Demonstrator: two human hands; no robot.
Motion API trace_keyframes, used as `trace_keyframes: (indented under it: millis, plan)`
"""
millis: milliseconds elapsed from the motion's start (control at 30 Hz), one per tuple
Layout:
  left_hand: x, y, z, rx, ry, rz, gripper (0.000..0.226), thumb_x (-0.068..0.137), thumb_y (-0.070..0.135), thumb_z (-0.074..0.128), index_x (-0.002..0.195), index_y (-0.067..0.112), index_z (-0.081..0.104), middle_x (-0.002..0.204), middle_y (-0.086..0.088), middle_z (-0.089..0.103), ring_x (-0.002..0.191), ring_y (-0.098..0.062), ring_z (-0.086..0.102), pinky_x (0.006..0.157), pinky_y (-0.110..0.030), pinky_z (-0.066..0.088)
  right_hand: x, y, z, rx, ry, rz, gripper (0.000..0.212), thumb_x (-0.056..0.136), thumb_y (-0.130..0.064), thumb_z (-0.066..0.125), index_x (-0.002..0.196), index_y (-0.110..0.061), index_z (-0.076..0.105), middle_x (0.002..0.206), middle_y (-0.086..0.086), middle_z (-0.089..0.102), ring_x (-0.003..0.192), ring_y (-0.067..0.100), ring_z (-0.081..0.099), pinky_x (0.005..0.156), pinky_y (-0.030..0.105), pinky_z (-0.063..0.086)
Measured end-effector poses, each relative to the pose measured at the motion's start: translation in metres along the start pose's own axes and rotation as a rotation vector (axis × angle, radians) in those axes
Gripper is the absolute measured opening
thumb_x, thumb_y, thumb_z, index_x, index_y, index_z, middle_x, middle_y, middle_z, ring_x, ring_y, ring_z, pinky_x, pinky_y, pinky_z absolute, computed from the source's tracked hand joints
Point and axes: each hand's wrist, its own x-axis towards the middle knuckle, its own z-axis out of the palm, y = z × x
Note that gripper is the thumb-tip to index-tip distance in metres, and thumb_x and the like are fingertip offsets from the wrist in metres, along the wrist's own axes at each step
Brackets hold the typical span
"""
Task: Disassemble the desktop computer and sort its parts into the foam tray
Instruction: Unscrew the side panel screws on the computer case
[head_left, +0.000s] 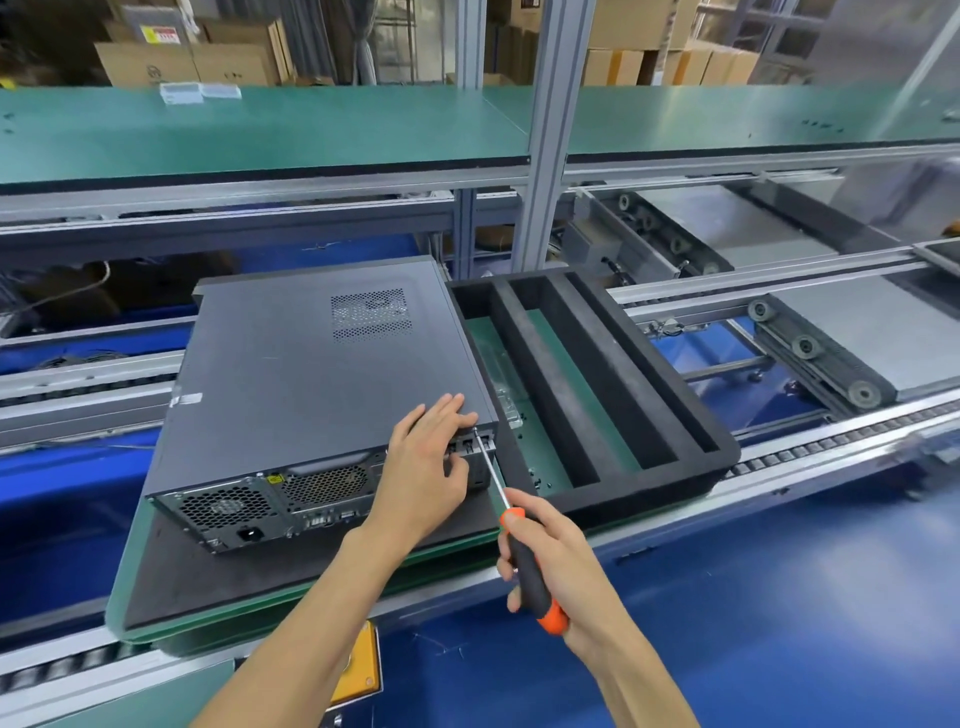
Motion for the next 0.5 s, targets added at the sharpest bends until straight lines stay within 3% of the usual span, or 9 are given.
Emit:
trace_keyframes:
  millis: [67,133,233,333,433,500]
  plan:
    - [0.000,0.000,0.000,0.001,0.003,-0.002,0.055,0.083,0.001,0.058,0.133,0.023,0.059,0.152,0.005,0.045,0.146,-0.004,0.029,0.123,-0.028,0.011,0.001,0.000,0.004,-0.043,0.090,-0.012,0.024,0.102,-0.020,0.059,0.125,-0.025,0.061,0.073,0.006,0.061,0.053,0.017,0.050,0.041,0.026,0.038]
    - [0.000,0.001,0.001,0.000,0.002,-0.004,0.055,0.083,0.001,0.058,0.134,0.023,0.059,0.152,0.005,0.045,0.146,-0.005,0.030,0.124,-0.031,0.013,0.003,-0.001,0.011,-0.136,0.151,0.017,0.021,0.103,-0.031,0.056,0.118,-0.018,0.062,0.067,0.005,0.062,0.047,0.015,0.046,0.039,0.024,0.035]
    - [0.000,0.000,0.000,0.004,0.001,0.000,0.055,0.082,0.000,0.058,0.133,0.022,0.059,0.152,0.004,0.046,0.145,-0.006,0.031,0.124,-0.035,0.016,0.007,-0.005,0.019,-0.189,0.156,0.185,0.043,0.105,-0.039,0.043,0.101,-0.004,0.067,0.056,0.009,0.058,0.041,0.014,0.043,0.037,0.022,0.034]
    - [0.000,0.001,0.001,0.016,0.006,0.007,0.055,0.081,-0.001,0.058,0.132,0.021,0.060,0.151,0.003,0.047,0.145,-0.007,0.033,0.123,-0.034,0.016,0.007,-0.003,0.014,0.129,0.018,0.300,0.045,0.103,-0.042,0.047,0.077,-0.007,0.061,0.057,0.004,0.046,0.043,0.013,0.038,0.035,0.022,0.030]
    - [0.000,0.002,0.002,0.030,0.023,0.009,0.053,0.081,0.000,0.058,0.130,0.020,0.061,0.150,0.003,0.048,0.144,-0.008,0.034,0.123,-0.033,0.017,0.007,0.005,0.010,0.466,-0.102,0.304,0.040,0.098,-0.043,0.056,0.073,-0.011,0.057,0.062,-0.002,0.032,0.045,0.010,0.032,0.032,0.021,0.027]
    - [-0.001,0.002,0.003,0.039,0.029,0.012,0.054,0.080,0.001,0.058,0.130,0.019,0.061,0.149,0.002,0.049,0.144,-0.008,0.035,0.122,-0.033,0.018,0.008,0.007,0.013,0.516,-0.102,0.317,0.039,0.097,-0.043,0.057,0.074,-0.012,0.057,0.061,-0.003,0.031,0.044,0.010,0.031,0.032,0.020,0.026]
